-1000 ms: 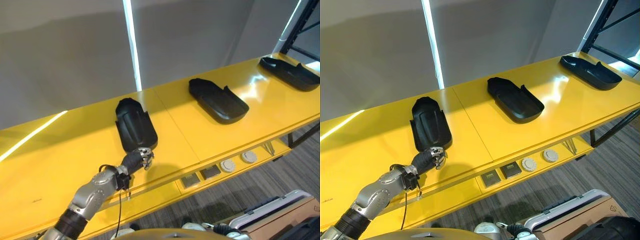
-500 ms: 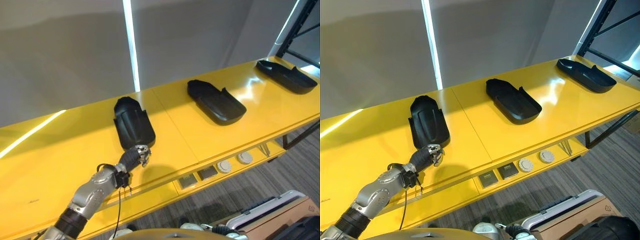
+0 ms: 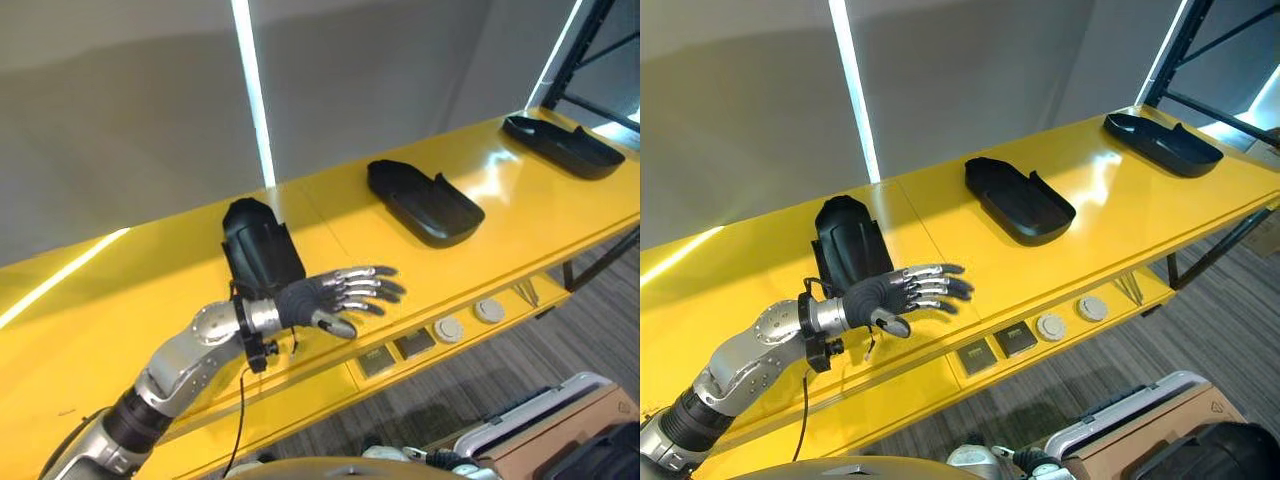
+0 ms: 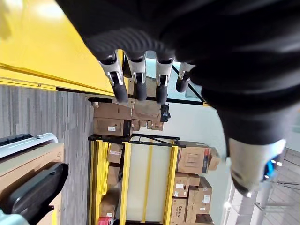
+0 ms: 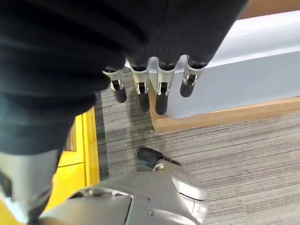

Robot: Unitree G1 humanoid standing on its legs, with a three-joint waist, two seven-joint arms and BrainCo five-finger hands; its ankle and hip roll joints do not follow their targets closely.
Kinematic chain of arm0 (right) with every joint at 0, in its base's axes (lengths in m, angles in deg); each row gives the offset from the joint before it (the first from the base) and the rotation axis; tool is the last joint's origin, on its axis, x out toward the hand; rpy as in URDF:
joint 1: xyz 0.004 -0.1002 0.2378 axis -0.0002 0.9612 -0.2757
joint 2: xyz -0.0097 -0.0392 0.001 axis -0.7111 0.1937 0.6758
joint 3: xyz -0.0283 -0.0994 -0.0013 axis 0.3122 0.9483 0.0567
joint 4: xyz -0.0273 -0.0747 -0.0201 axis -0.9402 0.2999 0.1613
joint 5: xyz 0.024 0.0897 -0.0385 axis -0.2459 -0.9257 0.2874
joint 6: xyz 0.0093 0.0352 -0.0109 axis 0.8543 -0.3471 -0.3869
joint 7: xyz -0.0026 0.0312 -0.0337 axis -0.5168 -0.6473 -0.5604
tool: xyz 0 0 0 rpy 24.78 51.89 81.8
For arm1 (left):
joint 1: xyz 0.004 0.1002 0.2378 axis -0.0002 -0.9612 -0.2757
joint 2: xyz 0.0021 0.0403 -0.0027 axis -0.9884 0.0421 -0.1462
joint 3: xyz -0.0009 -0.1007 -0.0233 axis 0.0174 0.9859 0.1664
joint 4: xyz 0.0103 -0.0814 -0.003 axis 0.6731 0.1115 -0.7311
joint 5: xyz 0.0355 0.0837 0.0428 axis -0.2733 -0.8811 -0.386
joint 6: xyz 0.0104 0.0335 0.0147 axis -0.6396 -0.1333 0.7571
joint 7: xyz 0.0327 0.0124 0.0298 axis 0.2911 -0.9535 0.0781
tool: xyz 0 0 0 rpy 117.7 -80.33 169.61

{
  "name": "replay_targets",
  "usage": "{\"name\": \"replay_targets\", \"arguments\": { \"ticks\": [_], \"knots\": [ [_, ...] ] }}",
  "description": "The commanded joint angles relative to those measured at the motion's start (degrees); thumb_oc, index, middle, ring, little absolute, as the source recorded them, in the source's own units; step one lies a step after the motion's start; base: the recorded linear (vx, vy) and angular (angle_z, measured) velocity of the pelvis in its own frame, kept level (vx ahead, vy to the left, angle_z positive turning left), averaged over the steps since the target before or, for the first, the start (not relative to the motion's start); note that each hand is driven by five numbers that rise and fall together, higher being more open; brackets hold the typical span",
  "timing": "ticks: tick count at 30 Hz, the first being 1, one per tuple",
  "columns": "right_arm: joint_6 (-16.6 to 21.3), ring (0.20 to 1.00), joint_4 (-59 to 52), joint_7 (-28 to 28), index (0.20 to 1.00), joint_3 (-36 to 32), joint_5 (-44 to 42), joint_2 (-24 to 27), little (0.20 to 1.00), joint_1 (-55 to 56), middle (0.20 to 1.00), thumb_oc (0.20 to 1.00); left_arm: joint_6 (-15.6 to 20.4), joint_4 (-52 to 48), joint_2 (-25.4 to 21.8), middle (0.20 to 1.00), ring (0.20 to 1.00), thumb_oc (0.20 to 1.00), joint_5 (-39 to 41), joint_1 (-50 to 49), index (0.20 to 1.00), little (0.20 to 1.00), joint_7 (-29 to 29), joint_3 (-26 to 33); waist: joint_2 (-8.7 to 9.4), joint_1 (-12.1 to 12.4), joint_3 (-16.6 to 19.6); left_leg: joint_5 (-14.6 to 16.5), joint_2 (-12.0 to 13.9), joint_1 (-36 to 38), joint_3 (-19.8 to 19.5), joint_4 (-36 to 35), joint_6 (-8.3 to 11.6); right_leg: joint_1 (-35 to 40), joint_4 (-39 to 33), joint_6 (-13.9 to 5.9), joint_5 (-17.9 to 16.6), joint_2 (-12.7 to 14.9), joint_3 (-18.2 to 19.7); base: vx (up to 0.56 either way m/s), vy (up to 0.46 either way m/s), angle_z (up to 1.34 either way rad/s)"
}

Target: Move parts from the plastic box to the shelf.

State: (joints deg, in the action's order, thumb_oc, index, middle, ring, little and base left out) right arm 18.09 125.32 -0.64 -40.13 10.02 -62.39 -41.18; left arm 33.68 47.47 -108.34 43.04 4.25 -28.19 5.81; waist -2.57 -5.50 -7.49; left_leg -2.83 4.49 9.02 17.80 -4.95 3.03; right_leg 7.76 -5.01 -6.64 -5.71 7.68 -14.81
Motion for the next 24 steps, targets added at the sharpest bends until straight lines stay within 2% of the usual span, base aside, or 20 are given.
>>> {"name": "replay_targets", "arguments": {
  "ticks": [1, 4, 9, 10, 11, 12, 14, 16, 17, 19, 21, 23, 24],
  "knots": [
    [3.9, 1.000, 2.8, 6.3, 1.000, 0.0, -5.7, -0.9, 1.000, -2.4, 1.000, 1.000, 5.3, -3.1, 1.3, 1.000, 1.000, 1.000, 7.1, 3.0, 1.000, 1.000, -9.2, 3.1, 0.05, 0.9, -2.7, 3.5, 1.7, 3.4, 3.9, 0.0, -0.65, 1.8, 0.0, -2.90, 2.3, 1.6, -0.8, -0.01, -0.035, 0.01],
    [7.1, 1.000, -4.1, 9.9, 1.000, -4.0, -11.2, -0.7, 1.000, -1.0, 1.000, 1.000, 6.1, -1.9, 2.1, 1.000, 1.000, 1.000, 7.7, 0.2, 1.000, 1.000, -11.5, 8.5, 0.61, 0.4, -2.4, 3.4, 2.2, 3.7, 4.2, 0.0, -0.52, 1.7, 0.0, -2.39, 2.1, 1.1, 0.0, -0.01, -0.055, 0.00],
    [10.1, 1.000, -16.1, 12.2, 1.000, -10.1, -13.8, 1.0, 1.000, 1.6, 1.000, 1.000, 5.9, -1.5, 3.0, 1.000, 1.000, 1.000, 7.5, -3.5, 1.000, 1.000, -7.3, 14.6, 1.34, -0.4, -2.3, 3.2, 2.7, 3.8, 3.7, 0.0, -0.23, 1.3, 0.0, -1.83, 2.1, 0.2, 1.7, 0.01, -0.055, -0.13],
    [10.7, 1.000, -23.4, 12.1, 1.000, -13.4, -13.2, 2.1, 1.000, 3.3, 1.000, 1.000, 6.1, -1.9, 3.2, 1.000, 1.000, 1.000, 7.7, -5.4, 1.000, 1.000, -5.6, 16.7, 1.73, -1.1, -2.1, 3.2, 2.7, 4.0, 3.4, 0.0, -0.28, 0.9, 0.0, -1.66, 2.2, -0.4, 3.0, 0.03, -0.038, -0.34],
    [11.1, 1.000, -23.8, 12.3, 1.000, -13.6, -13.2, 2.2, 1.000, 3.5, 1.000, 1.000, 6.1, -2.0, 3.2, 1.000, 1.000, 1.000, 7.7, -5.5, 1.000, 1.000, -5.5, 16.8, 1.73, -1.1, -2.0, 3.3, 2.7, 4.1, 3.4, 0.0, -0.28, 0.9, 0.0, -1.66, 2.2, -0.4, 3.1, 0.05, -0.042, -0.38],
    [10.6, 1.000, -30.3, 11.8, 1.000, -15.9, -13.7, 2.9, 1.000, 4.8, 1.000, 1.000, 6.4, -2.2, 3.2, 1.000, 1.000, 1.000, 8.0, -6.8, 1.000, 1.000, -5.2, 18.1, 1.95, -1.6, -1.8, 3.4, 2.4, 4.2, 2.4, 0.0, -0.53, 0.5, 0.0, -1.45, 2.3, -0.9, 4.6, 0.04, -0.010, -0.29],
    [11.7, 1.000, -36.7, 10.9, 1.000, -18.2, -14.5, 4.1, 1.000, 5.7, 1.000, 1.000, 7.3, -2.3, 3.3, 1.000, 1.000, 1.000, 7.9, -7.8, 1.000, 1.000, -5.4, 19.4, 1.99, -1.6, -1.6, 4.0, 0.7, 3.8, -1.3, 0.0, -1.39, -0.2, 0.0, -1.26, 2.5, -1.9, 7.7, 0.04, 0.006, -0.39],
    [13.7, 1.000, -39.8, 10.7, 1.000, -19.1, -14.7, 5.0, 1.000, 5.0, 1.000, 1.000, 8.2, -2.5, 3.4, 1.000, 1.000, 1.000, 8.1, -8.3, 1.000, 1.000, -6.2, 20.0, 1.91, -0.6, -1.6, 5.0, -1.9, 2.9, -6.7, 0.6, -2.41, -0.9, 0.0, -1.03, 2.5, -2.8, 10.8, -0.01, 0.023, -0.91],
    [13.5, 1.000, -42.5, 10.2, 1.000, -19.2, -14.7, 6.0, 1.000, 2.5, 1.000, 1.000, 8.9, -3.1, 3.8, 1.000, 1.000, 1.000, 7.6, -9.0, 1.000, 1.000, -7.9, 20.9, 2.02, 1.1, -1.8, 7.0, -5.6, 1.3, -14.2, 3.5, -4.14, -1.4, 0.0, -0.90, 1.9, -3.4, 14.4, -0.06, 0.036, -1.71],
    [14.6, 1.000, -45.8, 12.4, 1.000, -19.6, -15.5, 6.9, 1.000, -0.7, 1.000, 1.000, 8.7, -3.7, 4.5, 1.000, 1.000, 1.000, 7.4, -9.4, 1.000, 1.000, -7.2, 21.8, 2.11, 2.6, -1.9, 8.3, -8.2, 0.0, -18.8, 5.7, -5.31, -2.4, 0.0, -0.99, 1.2, -3.7, 17.2, -0.10, 0.076, -2.44],
    [15.4, 1.000, -50.1, 14.7, 1.000, -21.0, -15.6, 8.1, 1.000, -2.1, 1.000, 1.000, 8.9, -3.6, 4.7, 1.000, 1.000, 1.000, 7.5, -9.5, 1.000, 1.000, -6.5, 22.0, 1.86, 2.7, -2.3, 9.2, -8.8, -0.2, -17.9, 6.9, -5.74, -3.3, 0.0, -1.30, 0.3, -3.4, 17.9, -0.12, 0.122, -2.00],
    [15.6, 1.000, -53.7, 15.0, 1.000, -22.1, -16.3, 9.0, 1.000, -2.6, 1.000, 1.000, 10.1, -3.3, 4.5, 1.000, 1.000, 1.000, 7.9, -9.1, 1.000, 1.000, -7.1, 21.7, 1.51, 2.2, -2.7, 9.5, -9.1, -0.2, -17.3, 7.4, -6.02, -3.9, 0.0, -1.52, -0.4, -3.1, 18.2, -0.14, 0.141, -0.35],
    [16.4, 1.000, -58.3, 14.8, 1.000, -23.5, -14.4, 10.0, 1.000, -2.7, 1.000, 1.000, 12.2, -2.7, 4.1, 1.000, 1.000, 1.000, 8.2, -8.0, 1.000, 1.000, -9.1, 21.4, 1.09, 1.2, -3.2, 9.9, -9.7, 0.0, -17.0, 7.6, -6.52, -5.0, 0.0, -2.17, -1.7, -2.7, 18.9, -0.14, 0.162, -0.36]
  ]
}}
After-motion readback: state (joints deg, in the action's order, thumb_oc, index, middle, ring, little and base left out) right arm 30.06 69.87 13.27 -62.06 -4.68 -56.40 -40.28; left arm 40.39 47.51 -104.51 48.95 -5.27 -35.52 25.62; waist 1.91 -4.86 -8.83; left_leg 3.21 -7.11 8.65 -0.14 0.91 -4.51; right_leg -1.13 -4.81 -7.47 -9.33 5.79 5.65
